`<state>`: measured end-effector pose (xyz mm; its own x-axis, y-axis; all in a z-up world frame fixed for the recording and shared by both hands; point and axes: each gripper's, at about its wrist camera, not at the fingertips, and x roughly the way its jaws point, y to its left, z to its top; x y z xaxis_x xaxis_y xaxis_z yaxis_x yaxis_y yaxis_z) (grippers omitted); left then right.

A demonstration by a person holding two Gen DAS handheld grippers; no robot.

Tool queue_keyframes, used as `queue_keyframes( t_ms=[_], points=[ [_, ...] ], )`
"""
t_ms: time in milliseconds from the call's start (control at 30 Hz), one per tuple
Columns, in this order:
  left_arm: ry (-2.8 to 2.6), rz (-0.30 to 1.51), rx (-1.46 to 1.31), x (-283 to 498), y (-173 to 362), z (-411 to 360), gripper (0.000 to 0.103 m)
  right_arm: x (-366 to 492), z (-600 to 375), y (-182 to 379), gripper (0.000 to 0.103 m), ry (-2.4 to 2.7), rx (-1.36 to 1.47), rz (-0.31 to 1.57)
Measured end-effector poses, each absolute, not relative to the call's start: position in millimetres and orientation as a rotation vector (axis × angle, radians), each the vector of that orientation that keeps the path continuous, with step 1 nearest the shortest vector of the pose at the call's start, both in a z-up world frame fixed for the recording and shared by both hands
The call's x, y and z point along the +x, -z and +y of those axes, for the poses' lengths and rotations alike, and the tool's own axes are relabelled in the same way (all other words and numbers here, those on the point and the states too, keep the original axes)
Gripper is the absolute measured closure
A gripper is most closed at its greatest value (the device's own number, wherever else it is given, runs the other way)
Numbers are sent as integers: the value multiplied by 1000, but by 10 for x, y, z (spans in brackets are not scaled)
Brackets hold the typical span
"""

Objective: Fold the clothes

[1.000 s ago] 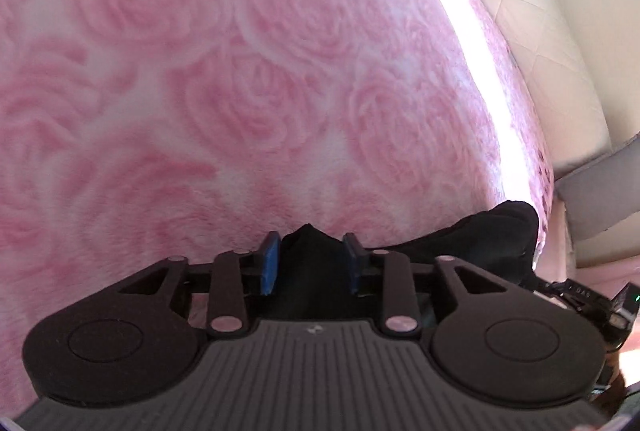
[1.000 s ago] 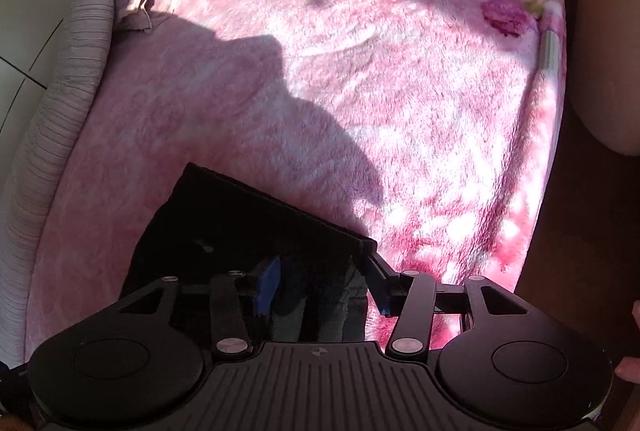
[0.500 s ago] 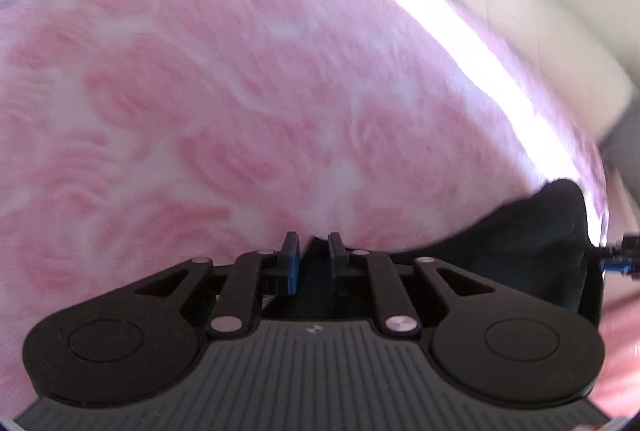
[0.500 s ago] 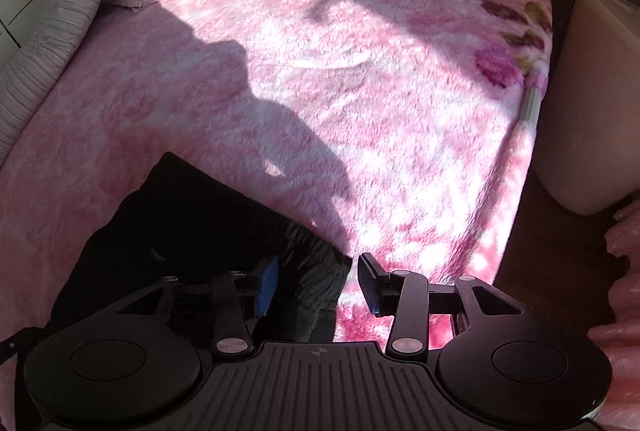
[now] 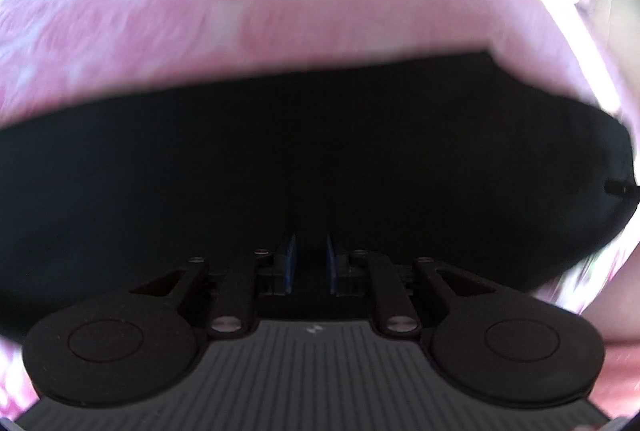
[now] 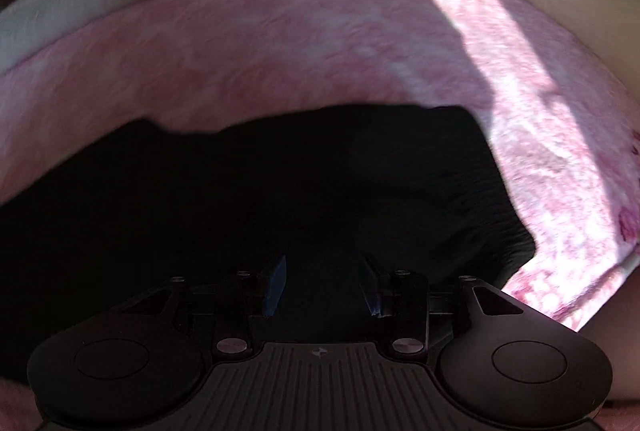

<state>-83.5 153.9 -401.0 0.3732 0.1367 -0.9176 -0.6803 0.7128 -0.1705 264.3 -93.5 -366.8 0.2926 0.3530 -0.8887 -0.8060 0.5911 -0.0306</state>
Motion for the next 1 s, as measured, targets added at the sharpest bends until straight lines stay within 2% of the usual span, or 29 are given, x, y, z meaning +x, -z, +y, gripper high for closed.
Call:
queue_keyframes(
  t_ms=[67,200,333,433,567,667,800,933,1000],
  points=[
    [-567,1078,-584,-953,4021,1453,91,2414,-977,3842,60,-827,-677,1037],
    [-598,1036,-597,-1147,3865,1439,93,2186,-1096,3786,60,-784,-781,1035],
    [-577,917,-587,-1100,3801,1475,92,1892,-758,3521,60,-909,-665,917],
    [-590,911,-596,-1051,3940,1518,92,1578,-365,3551,60,-991,-555,930],
    [-594,960,-634,-1307,4100,1481,92,1049,-185,3905,60,-945,-643,1019],
    [-584,964,-684,-1597,4058,1474,92,640,-305,3936,58,-880,-727,995],
    [-588,1034,-737,-1902,3765,1568,90,436,-445,3776,58,-730,-725,1174],
    [-596,1005,-657,-2119,3121,1640,80,171,-567,3231,58,-703,-580,1153],
    [-599,990,-618,-2227,2799,1676,72,69,-575,2985,58,-707,-540,1142]
  ],
)
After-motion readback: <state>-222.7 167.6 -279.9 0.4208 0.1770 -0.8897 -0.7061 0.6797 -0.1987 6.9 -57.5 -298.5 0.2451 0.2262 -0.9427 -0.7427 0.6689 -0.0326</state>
